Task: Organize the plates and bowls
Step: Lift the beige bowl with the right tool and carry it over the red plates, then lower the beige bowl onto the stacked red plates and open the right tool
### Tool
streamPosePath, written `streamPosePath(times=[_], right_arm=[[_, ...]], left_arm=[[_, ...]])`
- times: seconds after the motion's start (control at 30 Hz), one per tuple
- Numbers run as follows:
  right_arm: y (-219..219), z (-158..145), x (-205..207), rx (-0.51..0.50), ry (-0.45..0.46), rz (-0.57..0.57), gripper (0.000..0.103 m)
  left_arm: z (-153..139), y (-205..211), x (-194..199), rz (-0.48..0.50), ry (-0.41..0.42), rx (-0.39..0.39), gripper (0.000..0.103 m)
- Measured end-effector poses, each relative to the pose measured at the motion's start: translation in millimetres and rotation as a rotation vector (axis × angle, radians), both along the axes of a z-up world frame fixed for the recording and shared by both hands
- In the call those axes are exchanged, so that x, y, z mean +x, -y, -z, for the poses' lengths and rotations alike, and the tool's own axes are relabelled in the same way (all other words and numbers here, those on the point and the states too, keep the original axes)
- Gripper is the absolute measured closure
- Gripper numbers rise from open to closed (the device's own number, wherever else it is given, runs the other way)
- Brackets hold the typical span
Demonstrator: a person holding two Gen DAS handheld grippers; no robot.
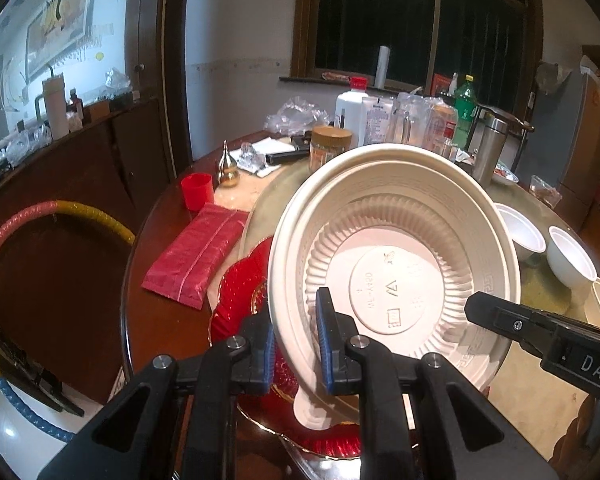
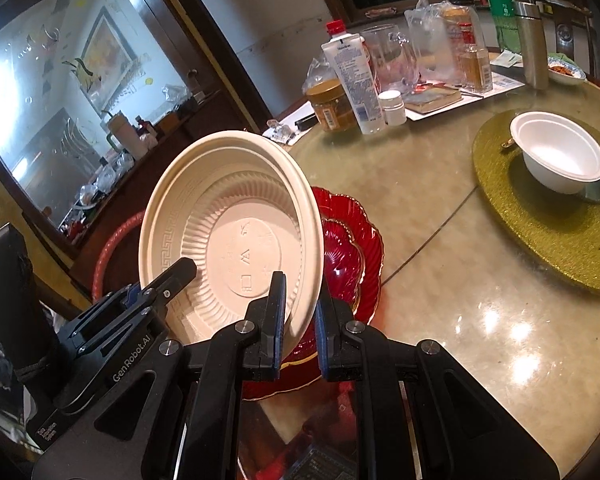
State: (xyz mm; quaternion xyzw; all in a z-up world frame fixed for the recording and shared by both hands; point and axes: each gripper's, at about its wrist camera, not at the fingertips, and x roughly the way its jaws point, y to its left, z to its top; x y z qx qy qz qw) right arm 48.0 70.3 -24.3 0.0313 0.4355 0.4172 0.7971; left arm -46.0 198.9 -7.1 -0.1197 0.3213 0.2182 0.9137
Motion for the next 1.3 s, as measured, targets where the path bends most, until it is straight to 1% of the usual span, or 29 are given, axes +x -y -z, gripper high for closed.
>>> streamPosePath(times=[0.23,0.4,0.97,1.1,1.3], right_arm=[[-6.1,5.1,3.7,-0.015,-0.048,-0.02,0.09],[-9.6,5.5,4.2,-0.025,-0.053,-0.028,0.09],[-19.5,13.1,7.8,-0.053,-0.09,-0.041,0.09],[-22.3,15.4,8.4,-0.065,-0.098,-0.044,0.09],[-22.4,17.3,9.5,-0.076,-0.097,-0.032,0.089]], left_arm=[[3.0,-5.4,-2.1,0.003,-0.019,-0.018,0.086],[7.0,-9.9,-2.1,-0.004,-0.034,-0.042,0.085],[13.4,-17.3,-2.2,-0.034,-0.062,-0.058,0.085],[15.1,-19.3,-2.2,-0.049,-0.074,-0.056,0.077],[18.2,-19.5,-1.5,-0.052,-0.082,-0.05,0.077]])
